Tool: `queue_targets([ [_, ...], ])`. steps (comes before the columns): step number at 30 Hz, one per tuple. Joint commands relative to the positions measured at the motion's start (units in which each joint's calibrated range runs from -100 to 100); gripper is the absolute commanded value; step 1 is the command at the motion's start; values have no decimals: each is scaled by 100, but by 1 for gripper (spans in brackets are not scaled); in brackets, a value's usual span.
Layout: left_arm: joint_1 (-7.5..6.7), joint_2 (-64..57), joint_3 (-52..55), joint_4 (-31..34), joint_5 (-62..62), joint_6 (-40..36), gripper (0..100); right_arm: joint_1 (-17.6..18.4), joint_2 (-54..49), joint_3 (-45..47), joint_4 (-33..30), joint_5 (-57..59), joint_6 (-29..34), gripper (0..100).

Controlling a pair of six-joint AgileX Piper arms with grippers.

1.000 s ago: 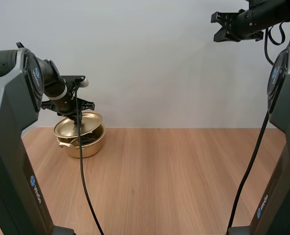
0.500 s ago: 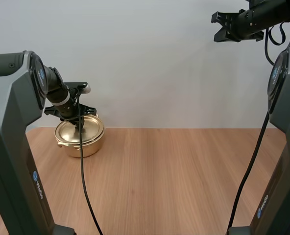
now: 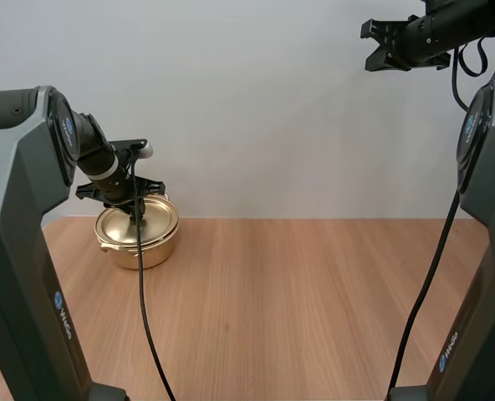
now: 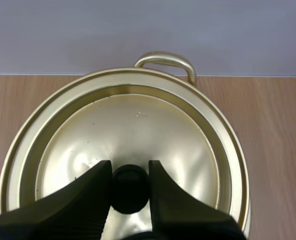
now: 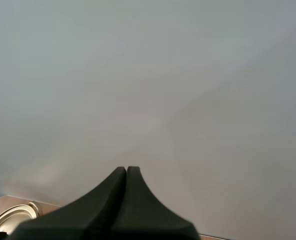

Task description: Open the pot, put the car inside, and close it

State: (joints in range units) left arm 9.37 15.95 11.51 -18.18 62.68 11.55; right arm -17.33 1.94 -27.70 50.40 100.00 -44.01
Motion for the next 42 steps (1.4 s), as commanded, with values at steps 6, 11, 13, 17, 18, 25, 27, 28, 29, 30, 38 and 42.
queue_targets([
  [6, -108, -169, -13, -82, 176, 440, 69, -3, -2, 4, -1, 0, -1, 0],
  [11, -184, -306, -38, -82, 784, 682, 100, -3, -2, 4, -12, 0, -1, 0],
  [13, -184, -329, -38, -59, 949, 666, 100, -3, -2, 4, -39, 0, -1, 0],
  [17, -184, -329, -38, 396, 927, 358, 100, -3, -2, 4, -172, 0, -1, 0],
  [18, -184, -329, -38, 485, 891, 347, 100, -3, -2, 4, -199, 0, -1, 0],
  [25, -176, -329, -38, 541, 642, 347, 100, -3, -2, 4, -226, 0, -1, 0],
  [27, -176, -329, -38, 541, 450, 347, 100, -3, -2, 4, -226, 0, -1, 0],
  [28, -176, -329, -38, 541, 400, 347, 100, -3, -2, 4, -226, 0, -1, 0],
  [29, -176, -317, -38, 541, 344, 347, 100, -3, -2, 4, -226, 0, -1, 0],
  [30, -176, -317, -38, 541, 288, 347, 100, -3, -2, 4, -226, 0, -1, 0],
  [38, -176, -317, -38, 564, 210, -316, 10, -3, -2, 4, -176, 0, -1, 0],
  [42, -176, -317, -38, 564, 181, -369, 0, -3, -2, 4, -176, 0, -1, 0],
])
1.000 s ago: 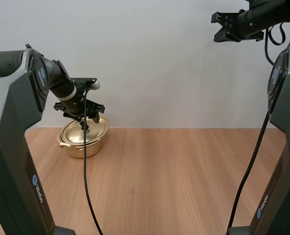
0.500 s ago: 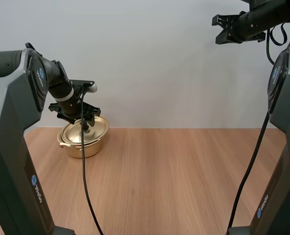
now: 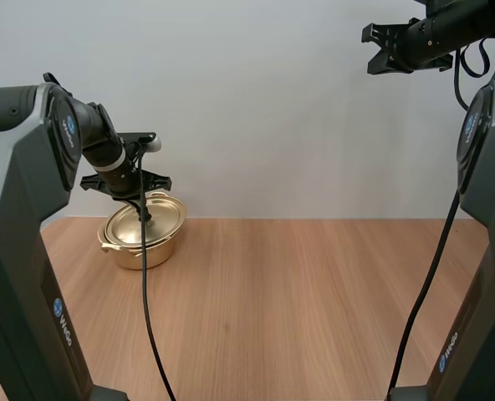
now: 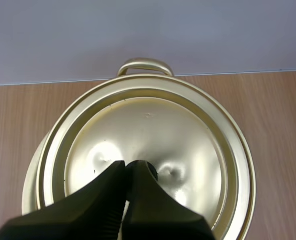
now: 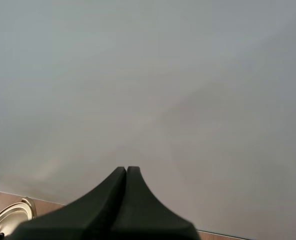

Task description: Open the pot, put the car inside, and close it

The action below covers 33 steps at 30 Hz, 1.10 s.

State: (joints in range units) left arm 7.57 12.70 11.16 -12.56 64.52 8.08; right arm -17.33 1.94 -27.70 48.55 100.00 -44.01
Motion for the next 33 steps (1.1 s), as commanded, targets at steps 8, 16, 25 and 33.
queue_targets([
  [8, 4, 8, -2, 2, 35, -22, 0, -3, -2, 4, 8, 0, -1, 0],
  [16, 4, 8, -2, 2, 92, 9, 45, -3, -2, 4, 8, 0, -1, 0],
  [25, 4, 8, -2, 2, 373, 354, 100, -3, -2, 4, 126, 0, -1, 0],
  [33, 4, 60, -2, 2, 250, 354, 100, -3, -2, 4, 126, 0, -1, 0],
])
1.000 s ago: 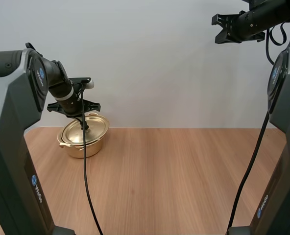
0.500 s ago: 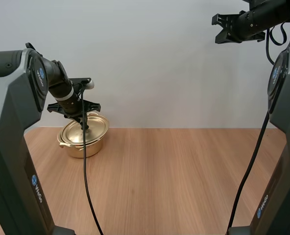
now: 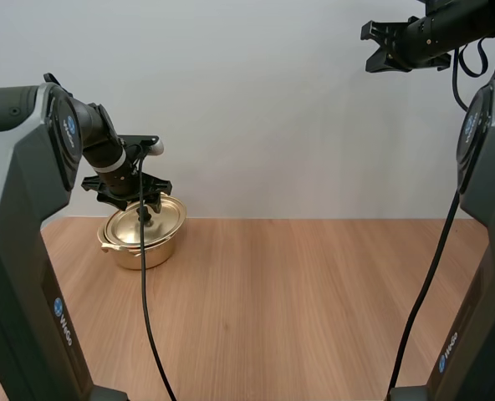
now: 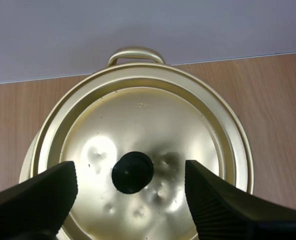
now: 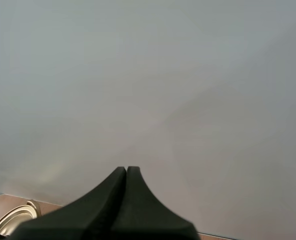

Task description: Open the pot, put the car inside, and close it

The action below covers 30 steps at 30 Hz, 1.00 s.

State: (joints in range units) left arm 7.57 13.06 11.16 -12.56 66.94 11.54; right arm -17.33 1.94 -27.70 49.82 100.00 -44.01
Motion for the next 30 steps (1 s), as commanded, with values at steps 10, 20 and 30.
queue_targets([
  [10, 4, 320, -2, -23, 53, 8, 100, -3, -2, 4, 0, 0, -1, 0],
  [20, 4, 320, -2, -36, -225, -223, 15, -3, -2, 4, 0, 0, -1, 0],
  [30, 4, 308, -2, -25, -264, -320, 0, -3, -2, 4, 0, 0, -1, 0],
])
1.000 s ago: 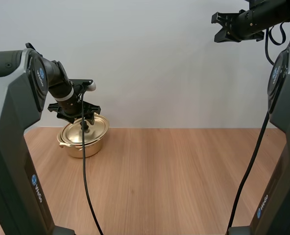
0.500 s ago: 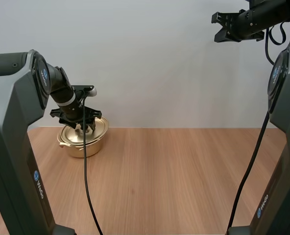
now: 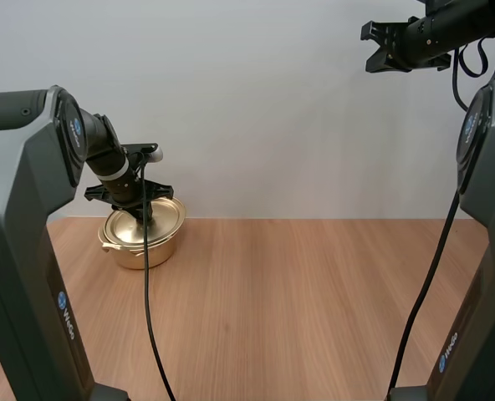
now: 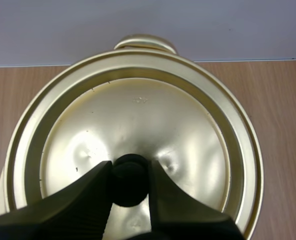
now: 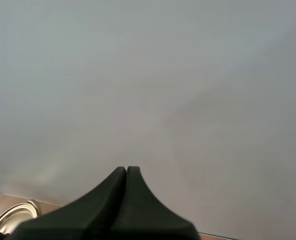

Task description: Open the pot, put the car inside, and close it

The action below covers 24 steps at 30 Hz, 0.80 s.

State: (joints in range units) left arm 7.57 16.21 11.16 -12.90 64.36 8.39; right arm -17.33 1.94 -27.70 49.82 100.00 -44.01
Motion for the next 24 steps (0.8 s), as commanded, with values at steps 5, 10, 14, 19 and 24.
queue_targets([
  [5, 4, -147, -2, 21, 146, -5, 0, -3, -2, 4, 0, 0, -1, 0],
  [10, 4, -292, -14, 43, 449, -35, 0, -3, -2, 4, 0, 0, -1, 0],
  [14, 4, -292, -11, 381, 518, -282, 0, -3, -2, 4, 0, 0, -1, 0],
  [19, 4, -292, -11, 656, 479, -356, 0, -3, -2, 4, 0, 0, -1, 0],
  [24, 4, -292, -11, 719, 311, -472, 0, -3, -2, 4, 0, 0, -1, 0],
])
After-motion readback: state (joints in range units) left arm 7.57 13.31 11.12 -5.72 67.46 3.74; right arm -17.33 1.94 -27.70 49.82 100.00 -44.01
